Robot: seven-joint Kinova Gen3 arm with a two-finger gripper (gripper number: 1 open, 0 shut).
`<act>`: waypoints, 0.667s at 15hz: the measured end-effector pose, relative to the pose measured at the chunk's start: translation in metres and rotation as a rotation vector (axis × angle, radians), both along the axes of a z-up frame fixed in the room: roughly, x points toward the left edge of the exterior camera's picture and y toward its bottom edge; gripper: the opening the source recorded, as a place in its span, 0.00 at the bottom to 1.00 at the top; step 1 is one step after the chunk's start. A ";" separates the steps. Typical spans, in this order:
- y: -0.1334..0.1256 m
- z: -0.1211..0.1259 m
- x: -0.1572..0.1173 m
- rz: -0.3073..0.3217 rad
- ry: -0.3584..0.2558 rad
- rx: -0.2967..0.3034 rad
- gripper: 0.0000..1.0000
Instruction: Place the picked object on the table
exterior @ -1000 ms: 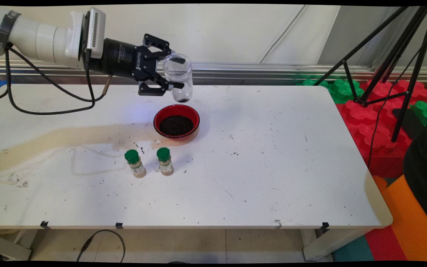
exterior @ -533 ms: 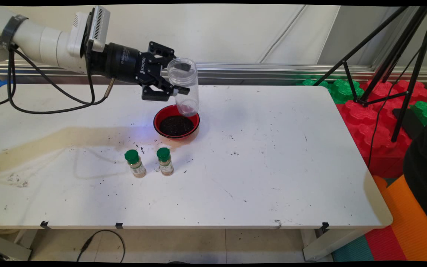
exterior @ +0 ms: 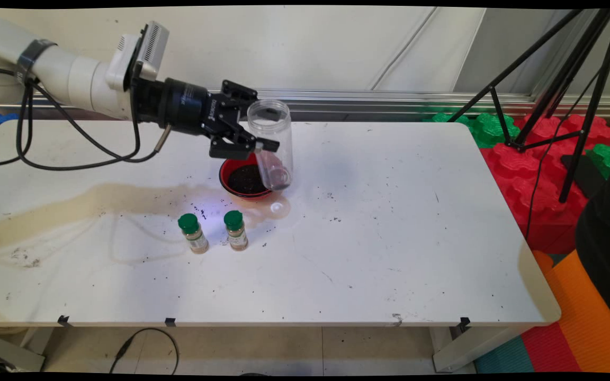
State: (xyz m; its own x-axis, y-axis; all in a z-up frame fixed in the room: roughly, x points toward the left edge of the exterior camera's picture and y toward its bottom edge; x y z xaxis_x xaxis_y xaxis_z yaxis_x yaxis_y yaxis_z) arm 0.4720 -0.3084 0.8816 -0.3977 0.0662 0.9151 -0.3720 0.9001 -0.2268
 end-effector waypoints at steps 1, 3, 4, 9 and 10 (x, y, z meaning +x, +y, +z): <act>0.001 -0.002 -0.001 -0.002 0.005 0.009 0.00; 0.003 -0.009 -0.006 -0.007 0.018 0.034 0.00; 0.004 -0.013 -0.008 -0.010 0.023 0.047 0.00; 0.008 -0.033 -0.016 -0.019 0.041 0.091 0.00; 0.009 -0.036 -0.017 -0.019 0.043 0.097 0.00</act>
